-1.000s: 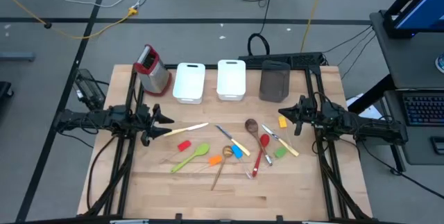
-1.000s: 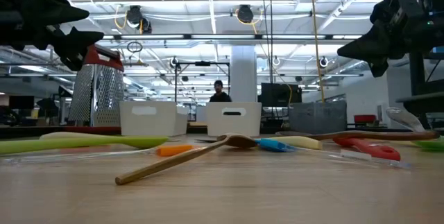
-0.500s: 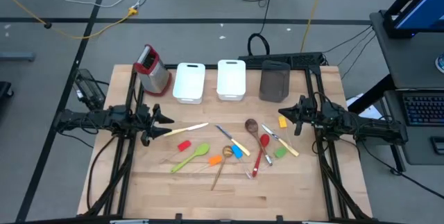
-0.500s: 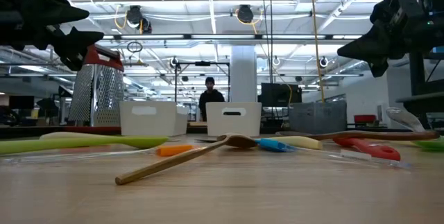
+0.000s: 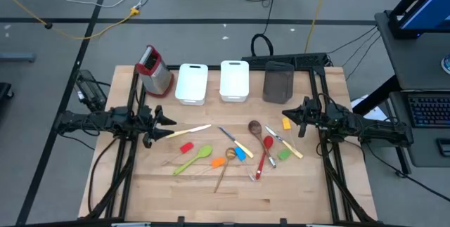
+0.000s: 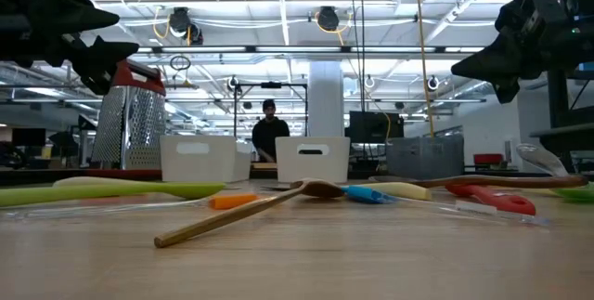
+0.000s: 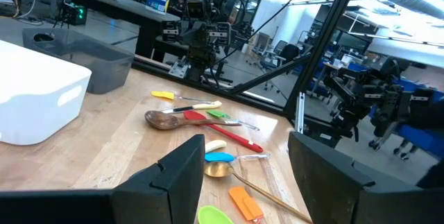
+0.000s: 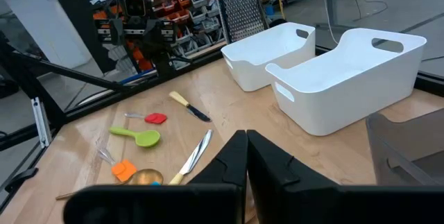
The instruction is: Pick & Place Kitchen Items
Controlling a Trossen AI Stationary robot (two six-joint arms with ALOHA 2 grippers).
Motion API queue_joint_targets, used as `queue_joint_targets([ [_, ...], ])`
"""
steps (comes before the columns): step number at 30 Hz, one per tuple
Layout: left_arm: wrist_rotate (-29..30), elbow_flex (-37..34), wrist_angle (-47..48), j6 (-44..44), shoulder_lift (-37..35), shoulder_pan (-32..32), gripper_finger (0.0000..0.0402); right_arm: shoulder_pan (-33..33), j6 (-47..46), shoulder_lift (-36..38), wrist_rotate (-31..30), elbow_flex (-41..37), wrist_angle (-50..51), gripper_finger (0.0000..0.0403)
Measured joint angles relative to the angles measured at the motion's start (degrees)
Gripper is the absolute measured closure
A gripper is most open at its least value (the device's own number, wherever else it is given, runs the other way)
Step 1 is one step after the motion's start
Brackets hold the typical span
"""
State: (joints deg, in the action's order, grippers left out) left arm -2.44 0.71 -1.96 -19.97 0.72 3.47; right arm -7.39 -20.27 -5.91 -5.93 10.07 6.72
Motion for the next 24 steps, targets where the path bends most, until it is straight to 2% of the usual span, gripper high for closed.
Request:
queue_joint_targets([
  [6,0.67,0.02,-0.02,2.04,0.01,-0.02,0.0188,0.02,0.00,0.00,0.00,-0.02,0.02,0.0399],
  [9,4.85,0.02,-0.29,8.49,0.01,-0.02,0.0188,0.02,0.00,0.00,0.00,-0.02,0.01,0.0399],
  [12,8.16,0.04,-0.63,10.43,0.00,-0.02,0.0188,0.00,0.00,0.00,0.00,-0.02,0.01,0.0399],
  [17,10.33,0.00,-6.86,6.30,-0.01,-0.05,0.0188,0.01,0.00,0.00,-0.01,0.00,0.01,0.0399],
  [24,10.86,0.00,-13.91,6.20,0.00,-0.07,0.0188,0.01,0.00,0.00,-0.02,-0.02,0.00,0.0399],
])
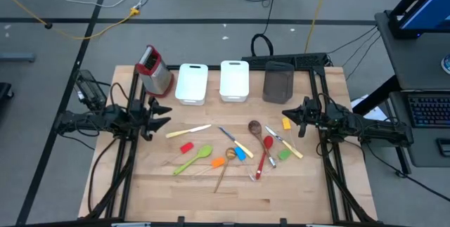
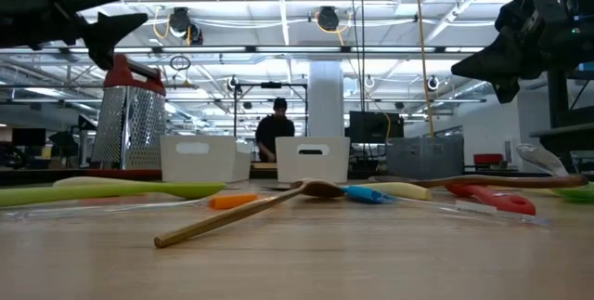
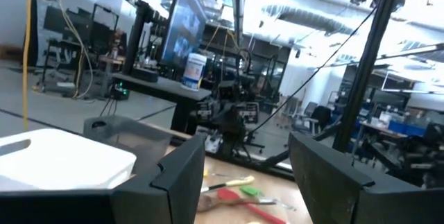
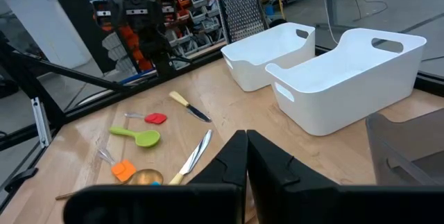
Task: Pick & Place Kitchen Items
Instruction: Put the red spatula into the black bin
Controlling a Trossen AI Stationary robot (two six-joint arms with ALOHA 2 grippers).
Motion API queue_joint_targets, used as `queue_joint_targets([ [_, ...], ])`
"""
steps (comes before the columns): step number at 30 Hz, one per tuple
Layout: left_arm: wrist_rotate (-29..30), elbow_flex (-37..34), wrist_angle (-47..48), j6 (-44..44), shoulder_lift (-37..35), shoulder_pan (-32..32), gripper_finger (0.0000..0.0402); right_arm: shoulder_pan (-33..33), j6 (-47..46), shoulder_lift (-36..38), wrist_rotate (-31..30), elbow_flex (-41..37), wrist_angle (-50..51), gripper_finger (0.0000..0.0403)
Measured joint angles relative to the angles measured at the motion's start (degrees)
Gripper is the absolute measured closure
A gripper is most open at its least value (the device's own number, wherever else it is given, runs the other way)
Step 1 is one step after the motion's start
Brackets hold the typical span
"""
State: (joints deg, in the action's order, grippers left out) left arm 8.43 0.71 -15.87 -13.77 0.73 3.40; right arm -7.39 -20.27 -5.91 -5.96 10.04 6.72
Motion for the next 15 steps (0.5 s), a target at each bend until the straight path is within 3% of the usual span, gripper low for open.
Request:
queue_joint_targets([
  [6,0.05,0.00,0.85,-0.54,0.01,0.01,0.0188,0.00,0.42,0.00,0.00,0.00,0.01,0.0399],
  [15,-3.80,2.69,2.92,-11.54,4.35,0.23,0.0188,-0.01,0.62,0.00,0.00,0.00,0.02,0.0398],
])
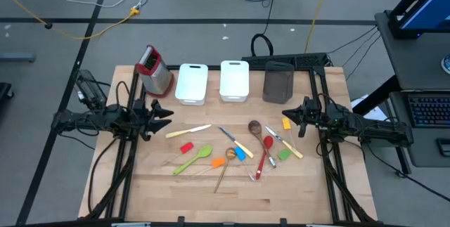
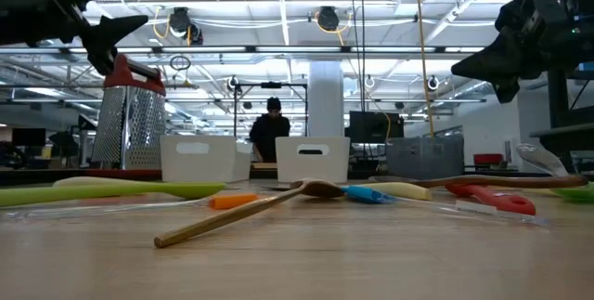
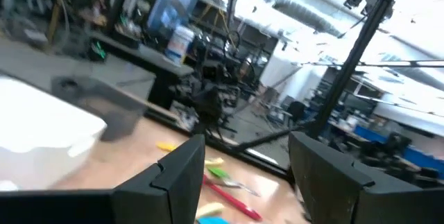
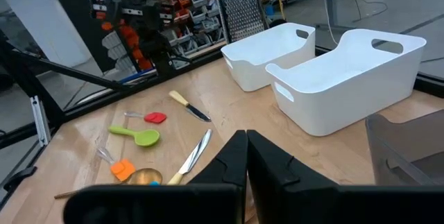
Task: Pick & Place Kitchen Items
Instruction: Put the red spatula into the black bin
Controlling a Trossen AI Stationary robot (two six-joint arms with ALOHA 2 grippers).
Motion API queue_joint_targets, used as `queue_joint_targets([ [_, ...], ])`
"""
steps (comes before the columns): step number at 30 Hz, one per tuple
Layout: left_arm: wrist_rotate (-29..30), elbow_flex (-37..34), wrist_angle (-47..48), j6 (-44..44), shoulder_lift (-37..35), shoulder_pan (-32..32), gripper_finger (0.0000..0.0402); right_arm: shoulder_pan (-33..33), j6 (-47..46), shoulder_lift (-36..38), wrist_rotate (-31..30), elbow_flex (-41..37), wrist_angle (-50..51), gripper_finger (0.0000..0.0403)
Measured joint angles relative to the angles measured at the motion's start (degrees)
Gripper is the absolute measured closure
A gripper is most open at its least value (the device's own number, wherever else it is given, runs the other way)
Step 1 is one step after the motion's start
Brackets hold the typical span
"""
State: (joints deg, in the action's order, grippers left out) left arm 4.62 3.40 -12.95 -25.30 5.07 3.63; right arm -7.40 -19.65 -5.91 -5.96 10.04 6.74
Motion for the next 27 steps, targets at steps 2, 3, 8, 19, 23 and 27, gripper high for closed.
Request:
queue_joint_targets([
  [2,-0.72,2.34,1.98,-1.66,2.90,0.38,0.0188,0.01,0.89,0.00,0.00,0.02,0.00,0.0399],
  [3,-1.11,3.87,3.19,-2.42,4.66,0.62,0.0188,0.02,0.99,0.00,0.00,0.00,0.00,0.0399],
  [8,-4.80,14.72,15.27,-9.65,17.98,2.72,0.0188,0.01,0.91,0.00,-0.01,0.01,0.00,0.0399],
  [19,-18.12,31.53,28.78,-23.14,51.47,8.59,0.0188,0.00,0.89,-0.02,0.00,0.02,-0.02,0.0399],
  [23,-21.10,31.78,23.36,-22.69,57.26,9.35,0.0188,0.00,0.89,-0.02,0.00,0.01,-0.02,0.0398],
  [27,-21.07,31.85,18.30,-23.53,60.68,9.20,0.0188,0.00,0.91,-0.02,0.00,0.00,-0.02,0.0399],
])
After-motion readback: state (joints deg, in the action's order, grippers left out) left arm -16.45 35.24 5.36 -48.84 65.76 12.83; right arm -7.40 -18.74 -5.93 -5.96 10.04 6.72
